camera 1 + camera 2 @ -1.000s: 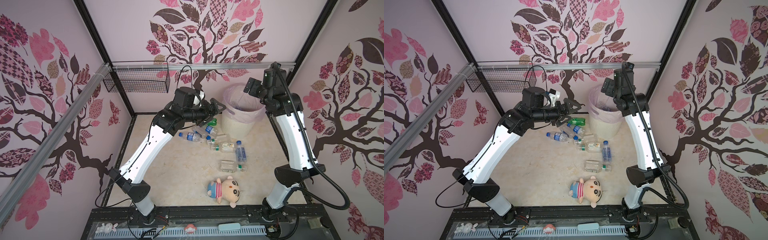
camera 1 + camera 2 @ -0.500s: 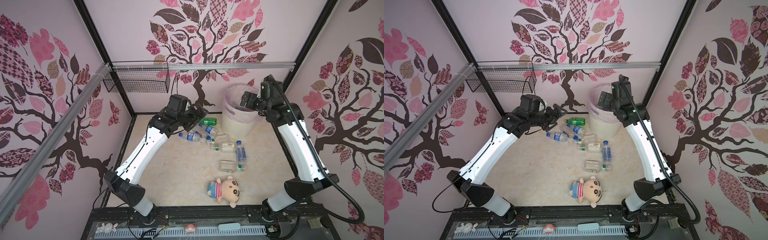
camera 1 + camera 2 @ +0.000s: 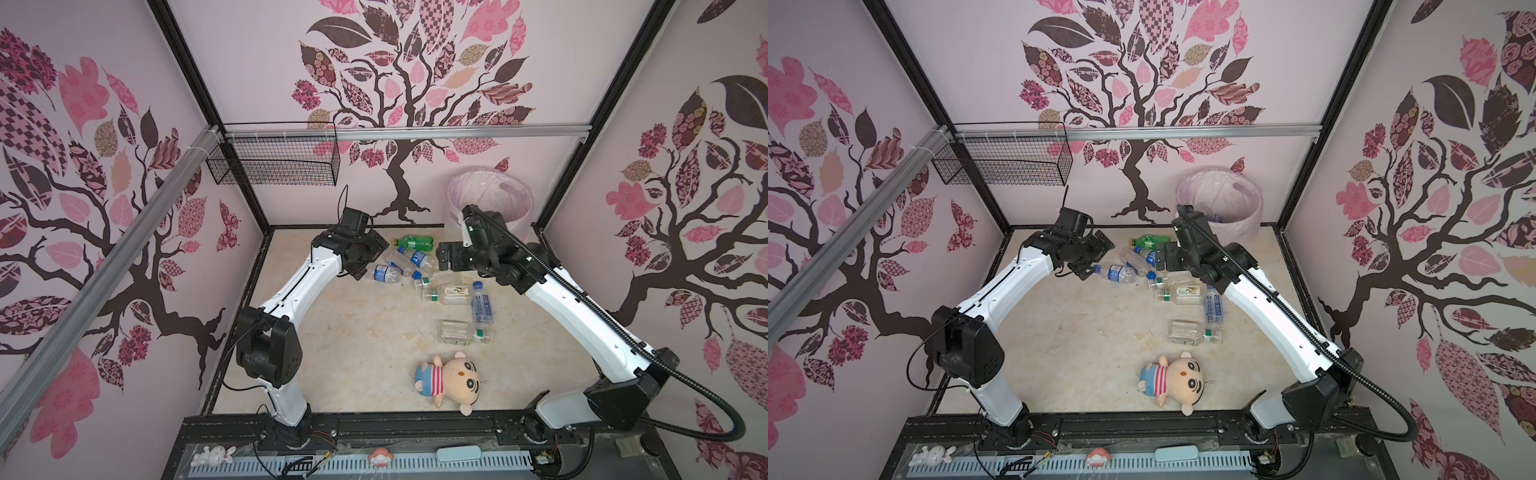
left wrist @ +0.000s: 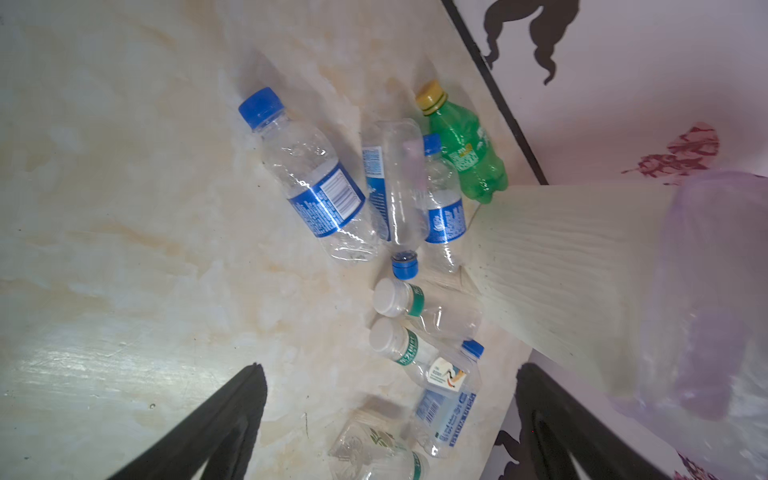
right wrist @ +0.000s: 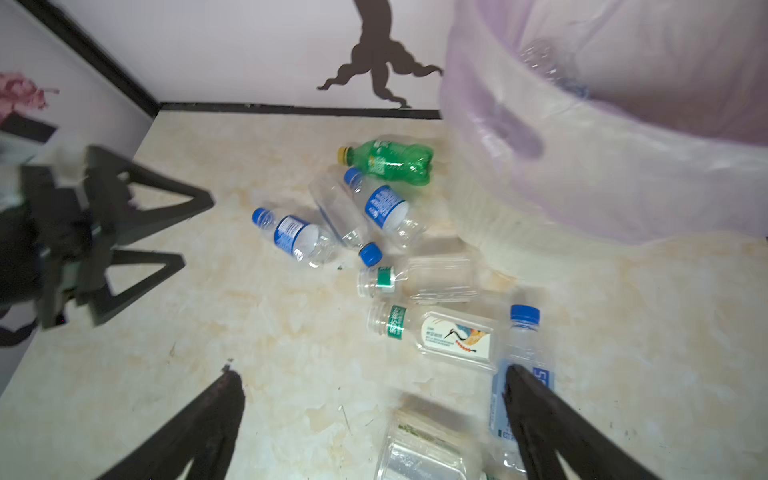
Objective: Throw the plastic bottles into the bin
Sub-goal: 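Move both grippers back down toward the bottle pile, then lower the left gripper onto another blue-capped water bottle and grasp its cap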
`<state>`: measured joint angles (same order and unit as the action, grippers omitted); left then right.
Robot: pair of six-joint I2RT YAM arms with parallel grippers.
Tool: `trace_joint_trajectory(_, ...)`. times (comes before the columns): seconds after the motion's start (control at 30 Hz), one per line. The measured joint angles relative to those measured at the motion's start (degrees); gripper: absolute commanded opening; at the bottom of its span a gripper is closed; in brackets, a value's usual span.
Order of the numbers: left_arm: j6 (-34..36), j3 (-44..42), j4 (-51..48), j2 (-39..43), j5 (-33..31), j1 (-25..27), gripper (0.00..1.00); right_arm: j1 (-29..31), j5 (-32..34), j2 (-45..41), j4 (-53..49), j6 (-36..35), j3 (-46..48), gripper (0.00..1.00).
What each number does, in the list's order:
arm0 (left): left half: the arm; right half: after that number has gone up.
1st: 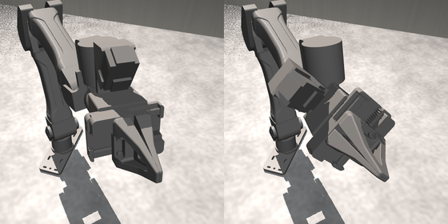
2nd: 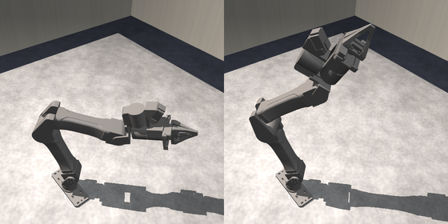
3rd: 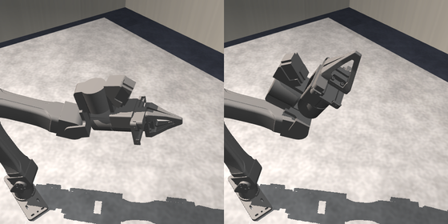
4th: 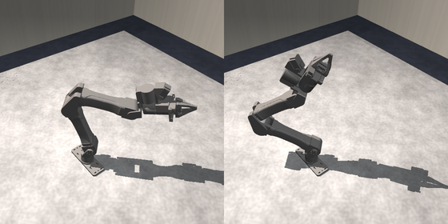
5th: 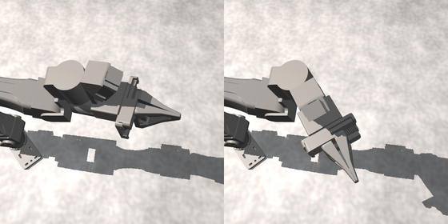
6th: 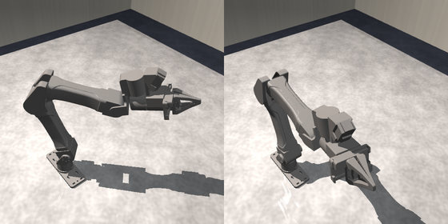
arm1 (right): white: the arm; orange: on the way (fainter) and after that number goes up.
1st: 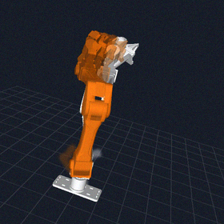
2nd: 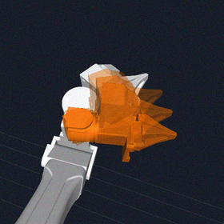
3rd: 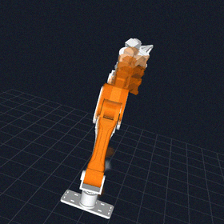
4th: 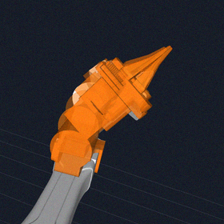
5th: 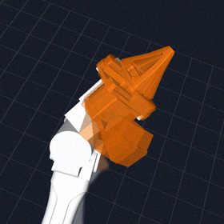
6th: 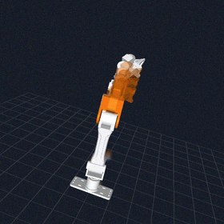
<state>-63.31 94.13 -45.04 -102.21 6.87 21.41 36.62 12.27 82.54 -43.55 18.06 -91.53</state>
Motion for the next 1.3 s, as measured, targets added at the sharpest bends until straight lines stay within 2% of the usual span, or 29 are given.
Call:
trace_joint_trajectory(0.13,-1.3,-0.3,0.9,-4.4,0.2,-1.2,0.97,4.6,0.2,0.0,0.1,-1.3,0.4,1.0)
trace_joint_trajectory(0.27,-3.0,-0.6,3.1,-8.3,0.3,-2.8,0.97,6.4,0.2,0.1,0.5,-1.4,1.4,1.0)
trace_joint_trajectory(0.57,-6.9,-0.5,5.1,-17.3,1.0,-3.9,0.97,6.4,0.0,0.2,0.1,-1.6,4.2,1.0)
trace_joint_trajectory(0.8,-10.2,1.6,9.0,-20.9,2.3,-3.9,0.97,6.4,-0.4,0.4,-0.7,-2.0,4.2,1.0)
trace_joint_trajectory(1.07,-10.8,2.6,10.9,-22.2,2.1,-3.9,0.97,6.4,-0.5,0.5,-1.3,-3.6,4.2,1.0)
trace_joint_trajectory(1.3,-10.7,4.9,13.0,-25.2,1.2,-4.5,0.9,6.4,-0.7,1.6,-1.2,-4.7,4.2,0.99)
